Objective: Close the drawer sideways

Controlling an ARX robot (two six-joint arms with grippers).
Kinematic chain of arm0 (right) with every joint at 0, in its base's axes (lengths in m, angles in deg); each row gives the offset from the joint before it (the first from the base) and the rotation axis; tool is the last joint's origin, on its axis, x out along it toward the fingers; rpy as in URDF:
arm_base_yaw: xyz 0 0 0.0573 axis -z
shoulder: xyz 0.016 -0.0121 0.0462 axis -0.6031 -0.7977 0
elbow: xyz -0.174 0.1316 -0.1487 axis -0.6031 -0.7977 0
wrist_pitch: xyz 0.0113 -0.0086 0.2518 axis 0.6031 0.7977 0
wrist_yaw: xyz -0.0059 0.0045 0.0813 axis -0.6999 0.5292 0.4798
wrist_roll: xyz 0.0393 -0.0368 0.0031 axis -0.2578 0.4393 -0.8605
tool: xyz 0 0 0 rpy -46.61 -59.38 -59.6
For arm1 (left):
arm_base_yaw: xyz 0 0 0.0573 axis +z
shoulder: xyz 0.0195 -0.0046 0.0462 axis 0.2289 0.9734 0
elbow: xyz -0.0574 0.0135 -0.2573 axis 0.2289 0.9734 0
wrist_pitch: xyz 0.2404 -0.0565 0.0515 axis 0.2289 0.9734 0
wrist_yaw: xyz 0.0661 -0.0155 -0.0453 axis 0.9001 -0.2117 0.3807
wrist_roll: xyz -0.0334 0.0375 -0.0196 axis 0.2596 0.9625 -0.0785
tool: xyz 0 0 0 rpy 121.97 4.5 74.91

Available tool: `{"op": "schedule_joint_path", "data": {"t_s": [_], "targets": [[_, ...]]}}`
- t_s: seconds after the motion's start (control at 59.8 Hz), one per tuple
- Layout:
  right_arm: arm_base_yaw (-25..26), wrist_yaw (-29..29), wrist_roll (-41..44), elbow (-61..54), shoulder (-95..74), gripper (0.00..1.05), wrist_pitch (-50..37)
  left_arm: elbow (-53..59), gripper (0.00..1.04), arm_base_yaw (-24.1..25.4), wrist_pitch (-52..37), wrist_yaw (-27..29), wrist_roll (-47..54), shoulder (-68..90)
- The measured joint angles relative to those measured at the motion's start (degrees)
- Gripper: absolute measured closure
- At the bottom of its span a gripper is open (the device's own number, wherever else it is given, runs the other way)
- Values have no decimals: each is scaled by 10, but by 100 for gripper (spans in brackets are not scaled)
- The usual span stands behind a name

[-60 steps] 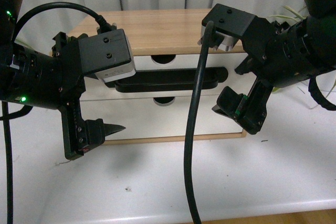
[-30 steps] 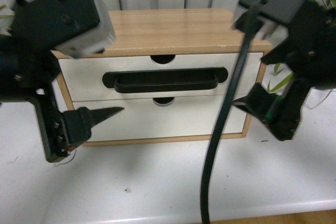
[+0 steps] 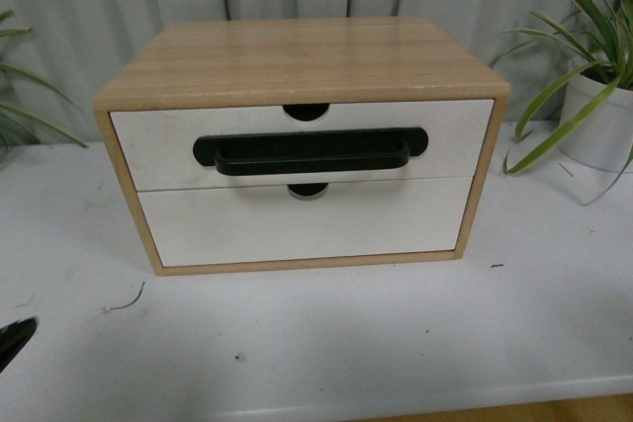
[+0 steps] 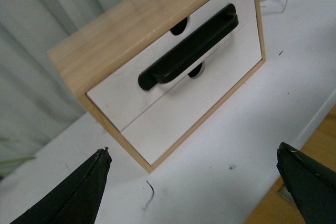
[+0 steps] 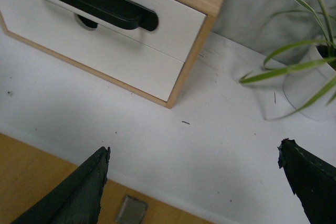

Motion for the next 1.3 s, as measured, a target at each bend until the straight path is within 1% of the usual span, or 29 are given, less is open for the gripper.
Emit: {"op": "schedule_joint_path", "data": {"t_s": [0.067,0.15,0.184,0.251,0.368,0.401,0.435,0.468,0.535,0.652,0.685,0.719,0.735,0.786,0.802,0.836,0.852,0.886,0.903,0.953,1.304], "targets": [[-2,-23,-31,-25,42,6,6,19,7,18,38,3,-33,-62],[10,-49,-97,-61,117,6,2,42,7,66,108,28,-110,-174],[14,-59,-115,-66,135,6,2,50,7,81,115,29,-137,-203],[14,-63,-134,-67,139,6,2,50,7,84,112,30,-163,-212],[14,-63,-139,-67,136,6,2,50,7,84,115,30,-176,-211],[12,-68,-143,-70,135,7,-14,51,12,78,93,65,-190,-216],[5,-104,-157,-93,129,14,-95,51,19,74,68,115,-208,-224],[7,-132,-172,-112,136,21,-134,51,26,74,76,151,-222,-241],[21,-139,-184,-132,156,32,-156,51,37,74,84,183,-235,-252],[41,-129,-194,-135,189,50,-140,51,55,75,104,188,-243,-260],[48,-122,-196,-135,202,58,-132,51,62,75,108,188,-245,-266],[53,-115,-197,-148,204,67,-159,51,71,75,111,188,-248,-274],[56,-113,-198,-151,204,70,-157,51,75,75,114,188,-249,-276],[64,-100,-198,-153,213,78,-131,50,82,75,156,188,-251,-302],[75,-81,-198,-153,216,81,-125,51,86,75,186,188,-251,-319],[98,-60,-198,-153,227,87,-119,51,91,75,217,186,-251,-345],[117,-53,-199,-153,238,92,-114,51,96,75,216,188,-251,-364],[130,-51,-199,-153,253,99,-105,49,103,75,203,188,-252,-366],[130,-51,-199,-153,259,103,-100,48,103,75,205,189,-253,-366],[128,-43,-200,-153,275,103,-85,51,103,75,221,186,-252,-366],[125,-42,-200,-153,341,103,-15,51,103,75,214,188,-253,-366]]}}
